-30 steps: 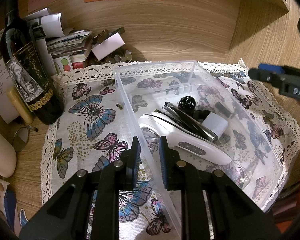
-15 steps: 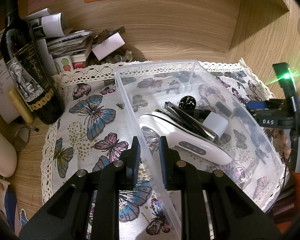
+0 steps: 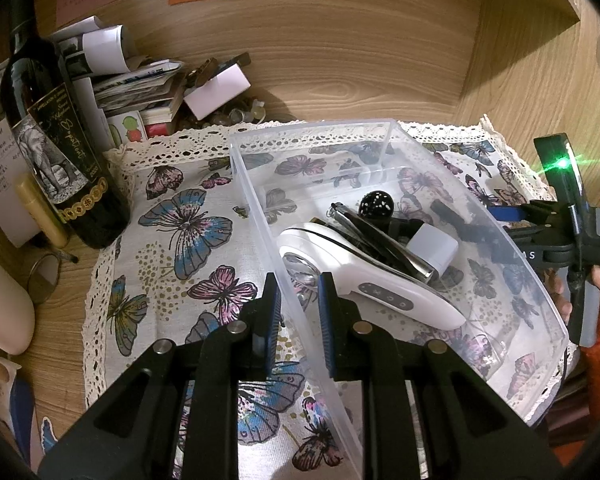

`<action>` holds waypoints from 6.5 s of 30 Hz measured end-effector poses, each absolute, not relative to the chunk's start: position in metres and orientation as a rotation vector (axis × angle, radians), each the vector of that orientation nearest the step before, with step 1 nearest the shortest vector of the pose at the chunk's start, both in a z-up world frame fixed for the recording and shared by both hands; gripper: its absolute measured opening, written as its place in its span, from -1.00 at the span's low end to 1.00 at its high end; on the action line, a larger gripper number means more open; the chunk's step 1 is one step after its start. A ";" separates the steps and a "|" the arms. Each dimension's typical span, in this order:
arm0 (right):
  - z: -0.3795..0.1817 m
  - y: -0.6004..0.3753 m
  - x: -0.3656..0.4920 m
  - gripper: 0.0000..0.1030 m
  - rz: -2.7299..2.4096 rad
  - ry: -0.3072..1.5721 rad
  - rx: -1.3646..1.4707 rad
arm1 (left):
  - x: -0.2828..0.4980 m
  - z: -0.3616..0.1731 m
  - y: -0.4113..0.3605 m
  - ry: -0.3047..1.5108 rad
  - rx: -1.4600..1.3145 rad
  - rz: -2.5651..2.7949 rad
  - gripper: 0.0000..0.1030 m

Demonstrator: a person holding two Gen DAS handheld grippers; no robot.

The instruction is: Organize rigid objects

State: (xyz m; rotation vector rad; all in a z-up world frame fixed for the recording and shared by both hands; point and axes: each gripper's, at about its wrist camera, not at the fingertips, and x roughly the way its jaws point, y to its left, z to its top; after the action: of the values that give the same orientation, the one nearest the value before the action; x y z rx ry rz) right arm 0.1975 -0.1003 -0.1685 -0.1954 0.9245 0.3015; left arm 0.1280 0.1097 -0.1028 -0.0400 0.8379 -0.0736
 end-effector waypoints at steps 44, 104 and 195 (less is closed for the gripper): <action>-0.034 -0.034 0.123 0.13 0.480 0.496 -0.277 | 0.128 -0.103 0.109 0.838 -0.037 -0.072 -0.64; -0.124 -0.089 0.185 0.23 0.336 0.843 -0.263 | 0.130 -0.105 0.106 0.849 -0.032 -0.062 -0.64; -0.034 -0.089 0.059 1.00 0.466 0.434 -0.155 | 0.050 -0.015 0.062 0.455 -0.022 0.010 0.97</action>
State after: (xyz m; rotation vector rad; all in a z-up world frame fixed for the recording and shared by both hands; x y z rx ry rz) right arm 0.0587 -0.0887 -0.0339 -0.1554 0.4338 0.4655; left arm 0.0502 0.0619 -0.0146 -0.0218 0.4553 0.0101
